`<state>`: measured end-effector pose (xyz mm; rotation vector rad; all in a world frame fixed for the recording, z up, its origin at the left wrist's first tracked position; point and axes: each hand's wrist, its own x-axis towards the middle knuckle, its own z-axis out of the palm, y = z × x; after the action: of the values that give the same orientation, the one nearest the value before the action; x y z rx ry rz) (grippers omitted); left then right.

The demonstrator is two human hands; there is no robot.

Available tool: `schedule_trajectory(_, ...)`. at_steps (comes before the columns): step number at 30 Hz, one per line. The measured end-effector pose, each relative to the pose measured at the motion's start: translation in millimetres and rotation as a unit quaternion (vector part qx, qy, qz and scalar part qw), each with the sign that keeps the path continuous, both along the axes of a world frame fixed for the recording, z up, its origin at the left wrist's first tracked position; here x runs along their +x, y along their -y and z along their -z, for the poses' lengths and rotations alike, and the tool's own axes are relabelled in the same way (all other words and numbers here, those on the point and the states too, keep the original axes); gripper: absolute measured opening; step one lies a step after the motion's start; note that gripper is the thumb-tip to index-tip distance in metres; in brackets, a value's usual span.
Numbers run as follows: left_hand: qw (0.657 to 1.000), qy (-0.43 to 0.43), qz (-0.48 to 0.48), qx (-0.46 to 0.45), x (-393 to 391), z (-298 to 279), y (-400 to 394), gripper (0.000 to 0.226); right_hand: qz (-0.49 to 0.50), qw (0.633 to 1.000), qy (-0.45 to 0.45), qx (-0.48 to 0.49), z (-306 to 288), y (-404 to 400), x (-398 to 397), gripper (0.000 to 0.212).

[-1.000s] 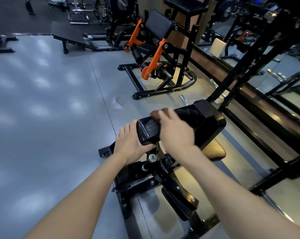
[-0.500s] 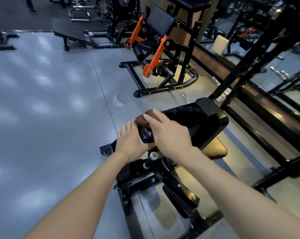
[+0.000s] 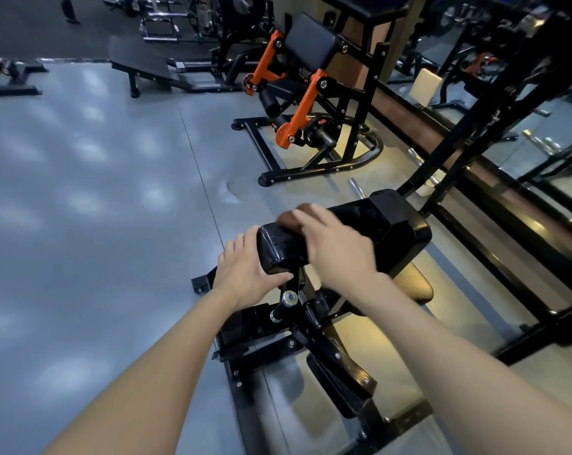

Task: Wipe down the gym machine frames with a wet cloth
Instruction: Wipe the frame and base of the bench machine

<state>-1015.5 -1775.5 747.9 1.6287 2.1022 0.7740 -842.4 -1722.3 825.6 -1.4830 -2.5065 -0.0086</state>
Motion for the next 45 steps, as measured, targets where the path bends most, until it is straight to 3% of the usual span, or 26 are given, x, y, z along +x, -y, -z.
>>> schedule_trajectory(6, 1.000, -0.003, 0.001, -0.016, -0.7, -1.7, 0.4, 0.100, 0.184, 0.981, -0.060, -0.026, -7.4, -51.9, 62.8, 0.046)
schedule_trajectory(8, 1.000, -0.008, -0.001, -0.019, 0.0, -1.7, 0.1, 0.102, 0.163, 0.984, -0.061, -0.024, -7.9, -43.5, 47.5, 0.045)
schedule_trajectory(13, 1.000, -0.012, -0.008, -0.026, 1.5, -2.6, 0.3, 0.102, -0.040, 0.999, 0.000, -0.003, 2.7, -25.4, 40.6, 0.044)
schedule_trajectory(19, 1.000, -0.008, -0.009, -0.026, 1.0, -1.7, -0.1, 0.103, 0.126, 0.991, -0.045, -0.018, -4.9, -64.0, 72.3, 0.044)
schedule_trajectory(24, 1.000, -0.010, -0.005, -0.019, -0.7, 1.0, -1.4, 0.101, -0.047, 0.999, -0.007, -0.011, 17.1, -4.6, 19.1, 0.047)
schedule_trajectory(27, 1.000, -0.019, -0.001, -0.022, 0.0, -1.3, -2.9, 0.097, -0.109, 0.994, 0.006, 0.023, 16.7, -13.7, 27.1, 0.047)
schedule_trajectory(33, 1.000, -0.014, 0.003, -0.017, -1.2, -1.8, -1.1, 0.099, 0.111, 0.988, -0.101, -0.024, 5.9, -45.9, 56.7, 0.045)
schedule_trajectory(35, 1.000, -0.009, 0.010, -0.010, -1.5, -2.9, 0.3, 0.100, 0.109, 0.989, -0.098, -0.017, 12.1, -17.8, 29.3, 0.045)
schedule_trajectory(40, 1.000, 0.017, 0.017, 0.007, -1.3, -2.1, 3.9, 0.094, -0.053, 0.997, -0.044, -0.016, 19.9, 34.5, -24.2, 0.047)
schedule_trajectory(42, 0.999, 0.026, 0.042, -0.005, -9.2, 5.6, 7.7, 0.110, -0.041, 0.998, -0.044, 0.004, 17.1, 21.2, -11.7, 0.045)
schedule_trajectory(45, 0.997, 0.025, 0.036, -0.065, -35.4, 25.5, 23.7, 0.131, 0.074, 0.995, -0.073, 0.011, 16.7, 6.2, 6.9, 0.044)
